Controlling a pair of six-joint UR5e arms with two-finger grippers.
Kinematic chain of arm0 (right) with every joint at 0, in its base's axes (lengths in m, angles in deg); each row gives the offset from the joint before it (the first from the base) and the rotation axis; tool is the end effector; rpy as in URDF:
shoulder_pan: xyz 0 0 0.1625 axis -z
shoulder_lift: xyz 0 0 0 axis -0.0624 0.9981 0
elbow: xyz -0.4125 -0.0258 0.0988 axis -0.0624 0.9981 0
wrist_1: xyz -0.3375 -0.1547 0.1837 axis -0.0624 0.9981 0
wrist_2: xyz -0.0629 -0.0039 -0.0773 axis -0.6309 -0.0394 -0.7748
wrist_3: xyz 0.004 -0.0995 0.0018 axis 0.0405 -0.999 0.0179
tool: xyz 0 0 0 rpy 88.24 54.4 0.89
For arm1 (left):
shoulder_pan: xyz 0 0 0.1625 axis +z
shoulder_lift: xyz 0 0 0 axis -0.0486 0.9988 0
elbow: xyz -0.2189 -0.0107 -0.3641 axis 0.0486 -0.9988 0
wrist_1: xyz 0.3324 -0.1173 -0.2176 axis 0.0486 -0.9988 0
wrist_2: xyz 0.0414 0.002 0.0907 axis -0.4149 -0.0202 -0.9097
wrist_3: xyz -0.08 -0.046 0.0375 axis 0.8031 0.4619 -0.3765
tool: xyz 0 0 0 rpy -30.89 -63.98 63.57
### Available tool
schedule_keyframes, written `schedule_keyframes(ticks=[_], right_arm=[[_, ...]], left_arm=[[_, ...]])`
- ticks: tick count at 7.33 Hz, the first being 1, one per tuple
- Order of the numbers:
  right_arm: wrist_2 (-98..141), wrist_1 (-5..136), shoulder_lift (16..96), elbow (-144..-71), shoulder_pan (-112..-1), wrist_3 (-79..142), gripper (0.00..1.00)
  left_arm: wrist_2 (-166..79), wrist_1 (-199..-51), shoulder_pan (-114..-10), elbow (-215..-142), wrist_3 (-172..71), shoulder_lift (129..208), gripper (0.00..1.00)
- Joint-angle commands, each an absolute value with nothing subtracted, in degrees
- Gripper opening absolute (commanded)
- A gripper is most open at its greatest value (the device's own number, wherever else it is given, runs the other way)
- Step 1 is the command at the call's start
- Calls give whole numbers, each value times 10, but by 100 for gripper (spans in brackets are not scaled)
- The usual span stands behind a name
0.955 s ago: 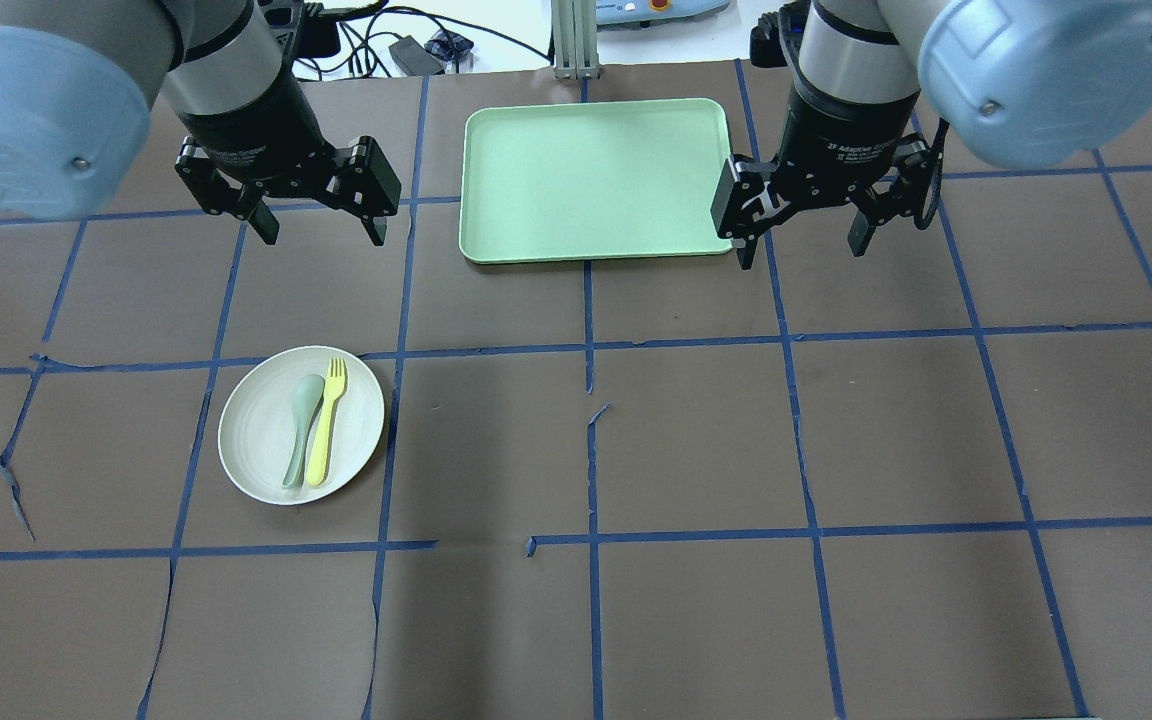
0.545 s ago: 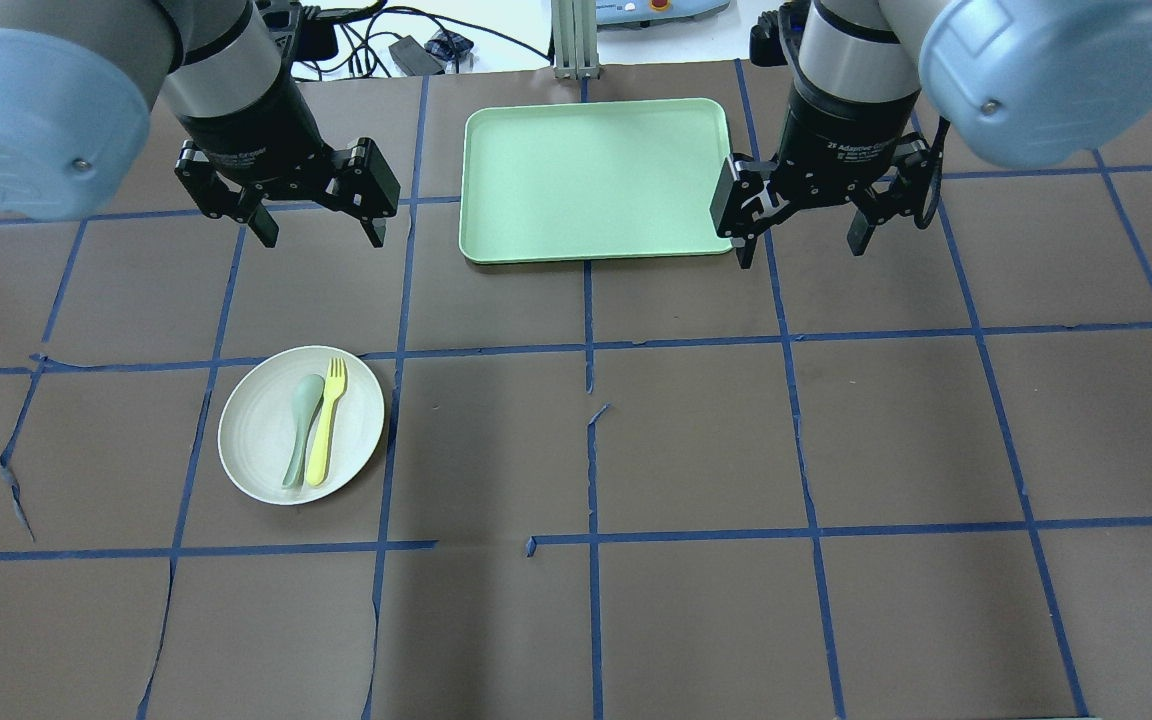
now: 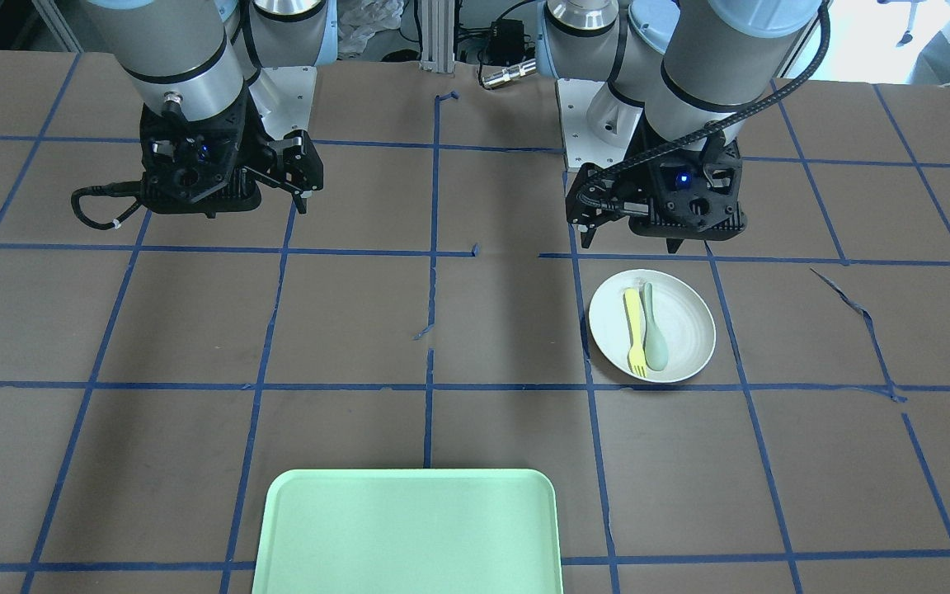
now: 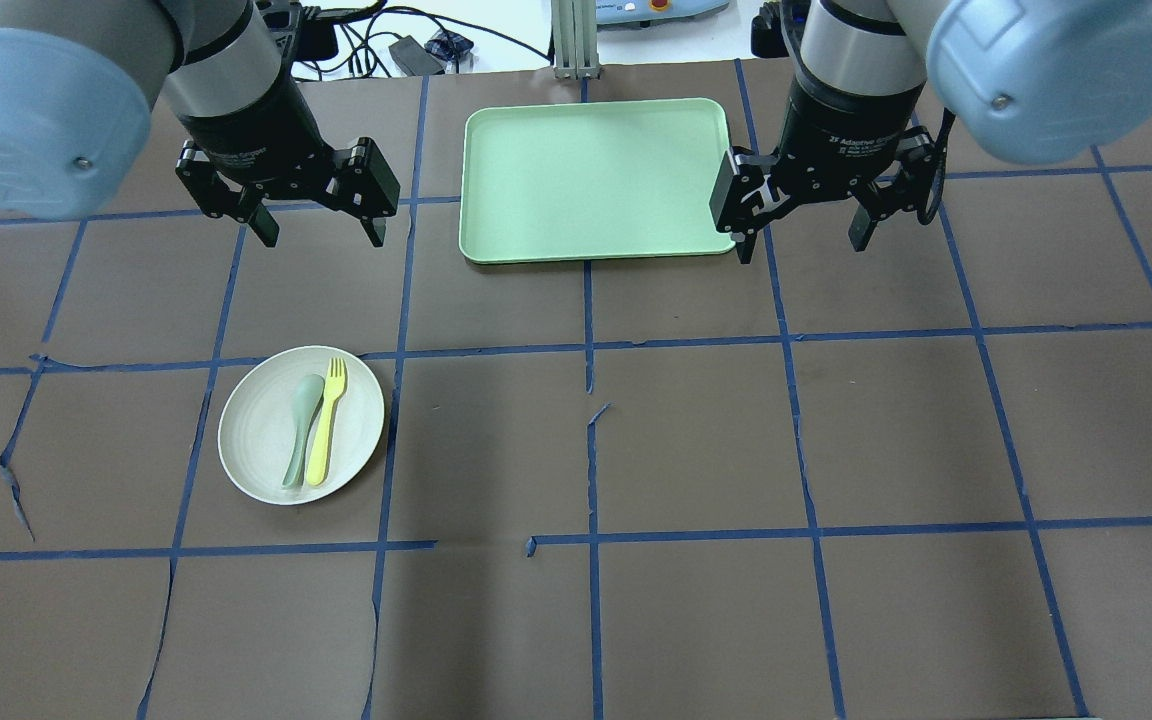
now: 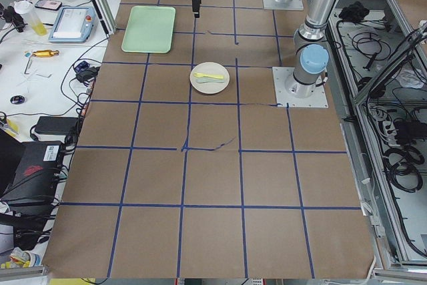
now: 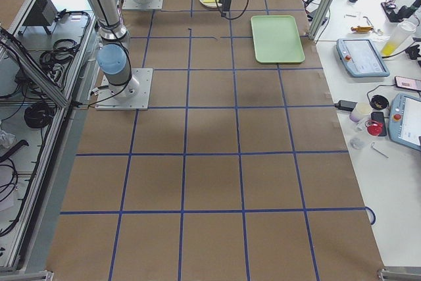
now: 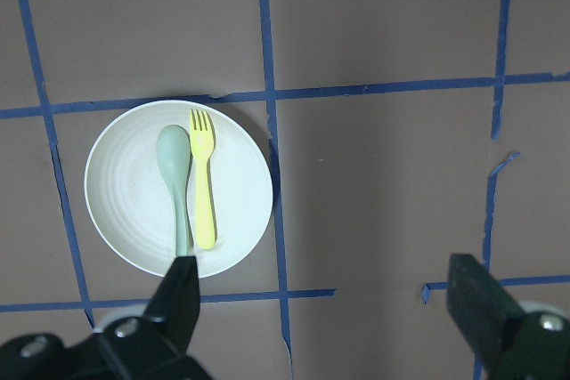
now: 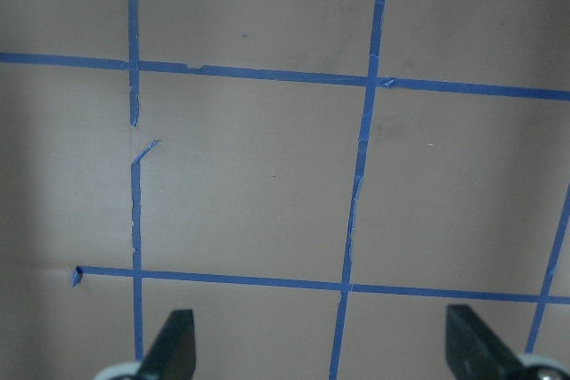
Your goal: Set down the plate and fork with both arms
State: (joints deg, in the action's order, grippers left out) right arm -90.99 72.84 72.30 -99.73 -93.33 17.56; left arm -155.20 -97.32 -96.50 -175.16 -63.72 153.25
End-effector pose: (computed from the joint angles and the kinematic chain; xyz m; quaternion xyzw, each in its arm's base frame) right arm 0.1953 -0.4938 0.4812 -0.0395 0.9981 0.0472 0.0017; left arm -0.1667 -0.5133 0.4717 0.0211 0.9998 0.0022 0.0017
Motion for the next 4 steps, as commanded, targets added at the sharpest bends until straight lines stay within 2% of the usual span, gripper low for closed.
schedule_keyframes(ticks=[1,4], right_arm=[[-912,718,727,-988,-934,177,100],[-912,724,725,-994,-936,178,100]], left_arm=[[-1552,-972,-966,-1752,-637,1535,100],[-1551,-971,-967,-1752,-637,1535,100]])
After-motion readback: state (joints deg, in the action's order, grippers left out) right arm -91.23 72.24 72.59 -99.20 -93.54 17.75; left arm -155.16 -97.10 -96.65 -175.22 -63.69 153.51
